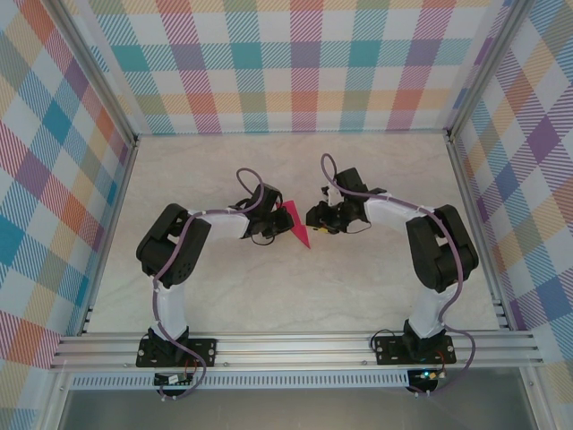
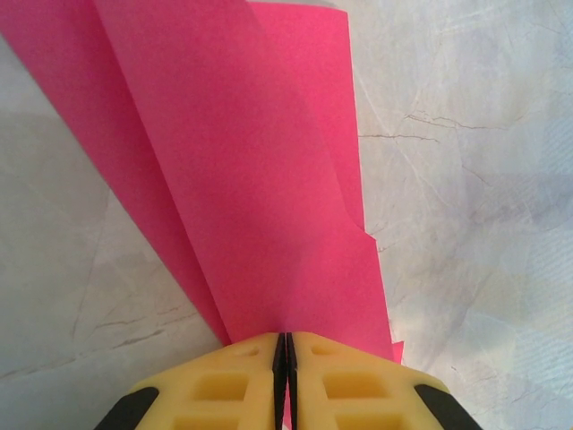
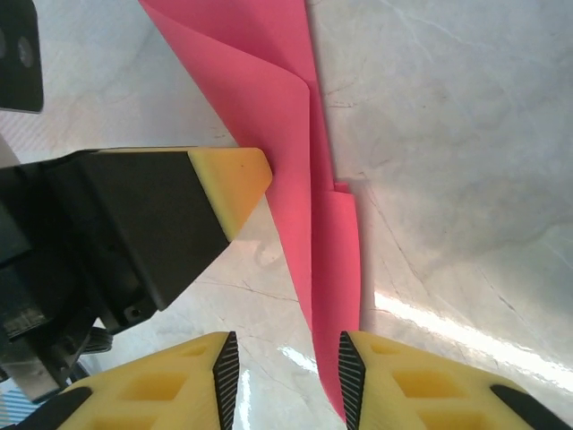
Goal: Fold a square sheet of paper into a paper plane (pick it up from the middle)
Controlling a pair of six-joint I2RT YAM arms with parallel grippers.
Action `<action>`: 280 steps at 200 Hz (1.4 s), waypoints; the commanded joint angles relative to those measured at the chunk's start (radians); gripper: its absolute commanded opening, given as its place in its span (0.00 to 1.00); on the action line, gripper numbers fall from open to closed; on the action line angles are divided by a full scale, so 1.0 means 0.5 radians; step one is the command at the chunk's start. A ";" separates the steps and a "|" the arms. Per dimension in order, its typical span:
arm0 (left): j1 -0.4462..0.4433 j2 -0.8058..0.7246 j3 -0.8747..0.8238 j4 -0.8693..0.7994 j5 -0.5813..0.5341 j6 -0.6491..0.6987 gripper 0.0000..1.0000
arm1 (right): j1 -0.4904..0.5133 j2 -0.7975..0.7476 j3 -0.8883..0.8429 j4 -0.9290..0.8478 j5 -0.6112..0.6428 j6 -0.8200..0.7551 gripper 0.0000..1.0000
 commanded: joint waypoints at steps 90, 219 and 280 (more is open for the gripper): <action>-0.015 0.139 0.104 -0.337 -0.117 -0.074 0.13 | 0.129 0.242 0.104 -0.088 0.043 -0.173 0.21; -0.015 0.182 0.170 -0.472 -0.160 -0.063 0.12 | 0.129 0.024 0.062 -0.145 0.184 -0.165 0.20; -0.015 0.204 0.189 -0.500 -0.159 -0.061 0.12 | 0.181 0.157 0.129 -0.084 -0.061 -0.115 0.11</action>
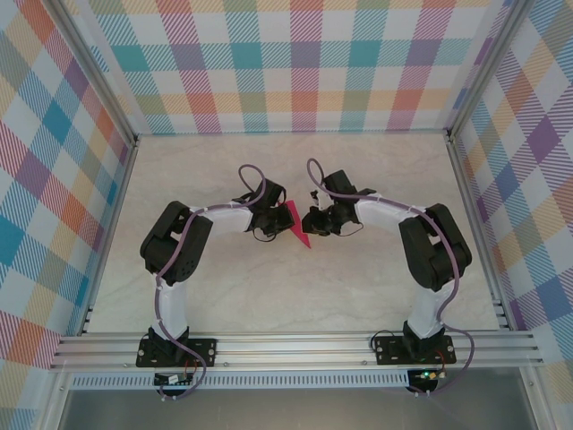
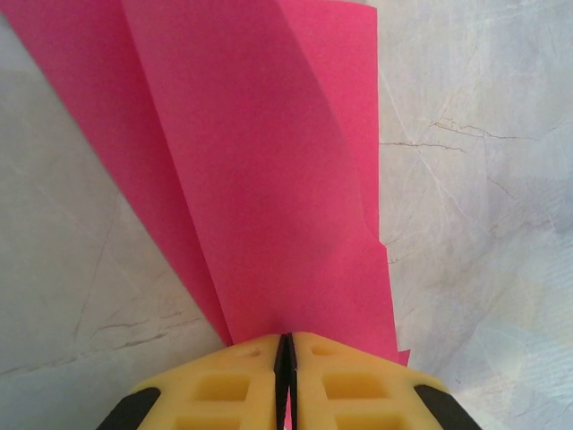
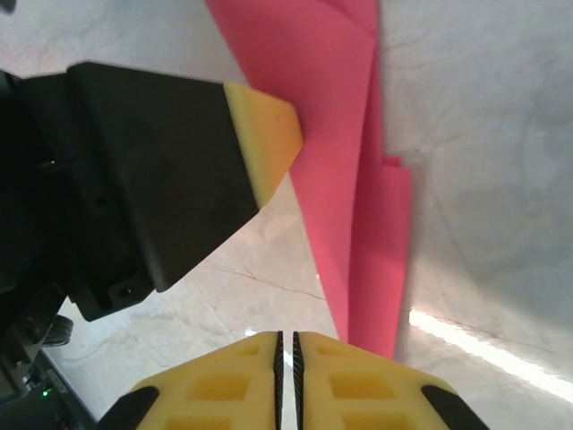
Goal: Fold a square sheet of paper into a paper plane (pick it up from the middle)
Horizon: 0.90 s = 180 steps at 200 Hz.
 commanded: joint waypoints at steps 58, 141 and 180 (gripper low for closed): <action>-0.016 0.157 0.009 -0.240 -0.140 -0.016 0.12 | 0.037 0.179 0.092 -0.144 -0.091 -0.069 0.07; -0.017 0.160 0.023 -0.274 -0.148 -0.007 0.12 | 0.035 0.231 0.108 -0.304 0.099 -0.135 0.06; -0.016 0.162 0.031 -0.284 -0.150 -0.001 0.12 | 0.034 0.241 0.089 -0.309 0.096 -0.141 0.06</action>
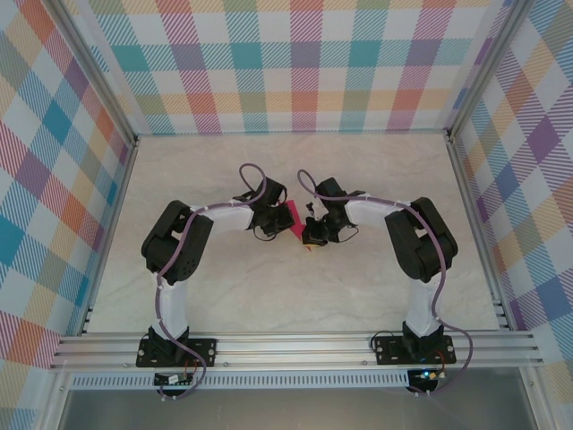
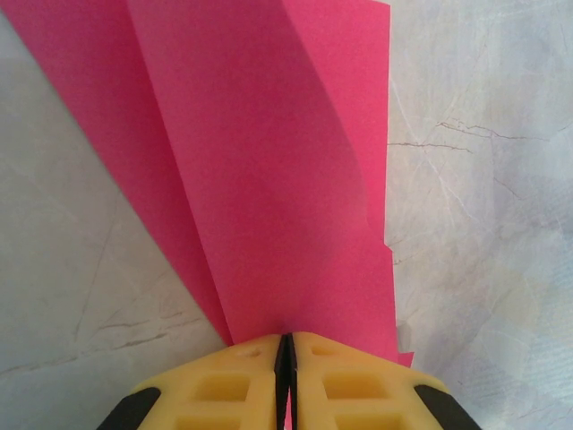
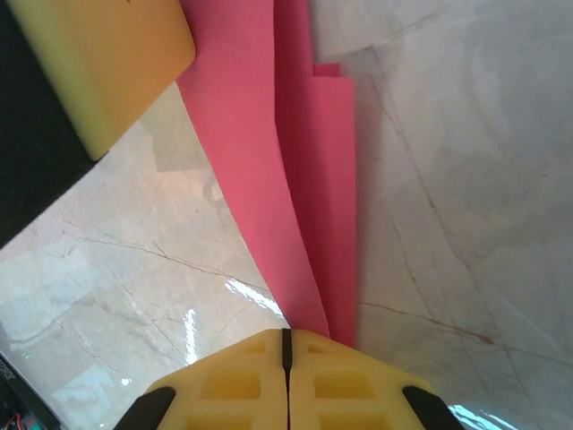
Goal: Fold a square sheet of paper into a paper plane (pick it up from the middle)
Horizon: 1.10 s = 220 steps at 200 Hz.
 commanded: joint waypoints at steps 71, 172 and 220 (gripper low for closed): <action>-0.015 0.140 -0.030 -0.225 -0.182 0.007 0.12 | -0.017 0.020 -0.046 -0.180 0.105 -0.066 0.04; -0.015 0.167 -0.017 -0.229 -0.187 0.024 0.12 | -0.081 -0.182 -0.442 -0.097 -0.065 -0.015 0.04; -0.015 0.173 -0.027 -0.194 -0.147 0.021 0.12 | -0.076 -0.441 -0.393 -0.031 -0.109 0.006 0.06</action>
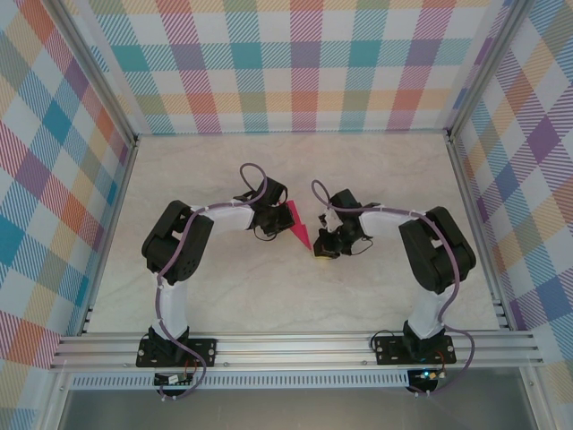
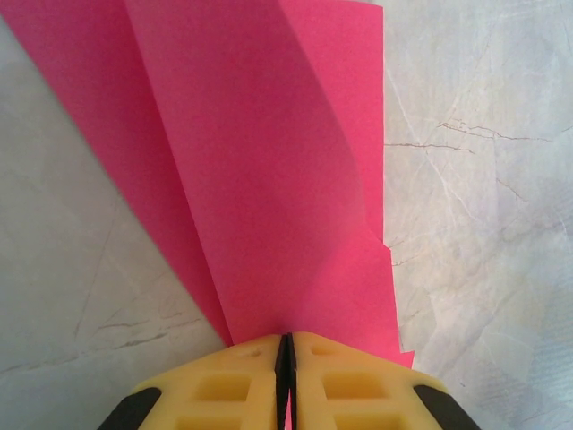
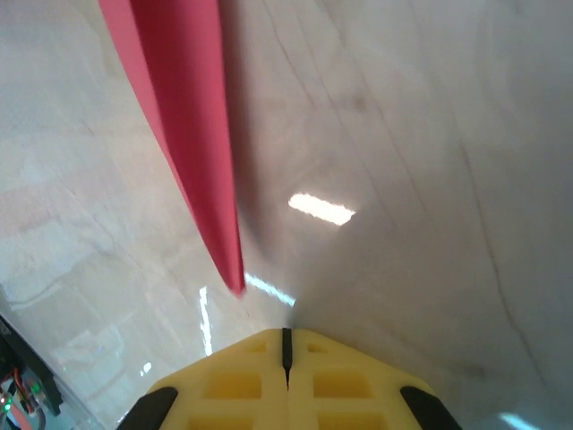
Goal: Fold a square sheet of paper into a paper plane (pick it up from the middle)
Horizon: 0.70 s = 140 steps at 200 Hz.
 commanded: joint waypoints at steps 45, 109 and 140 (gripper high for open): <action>-0.006 0.175 -0.030 -0.155 -0.091 0.012 0.12 | 0.016 0.063 0.279 0.059 -0.065 0.134 0.08; -0.007 0.209 0.027 -0.159 -0.047 0.012 0.12 | 0.036 0.289 0.430 0.055 -0.136 0.079 0.08; -0.006 0.200 0.035 -0.165 -0.048 0.012 0.12 | 0.027 0.363 0.428 -0.011 -0.025 0.069 0.07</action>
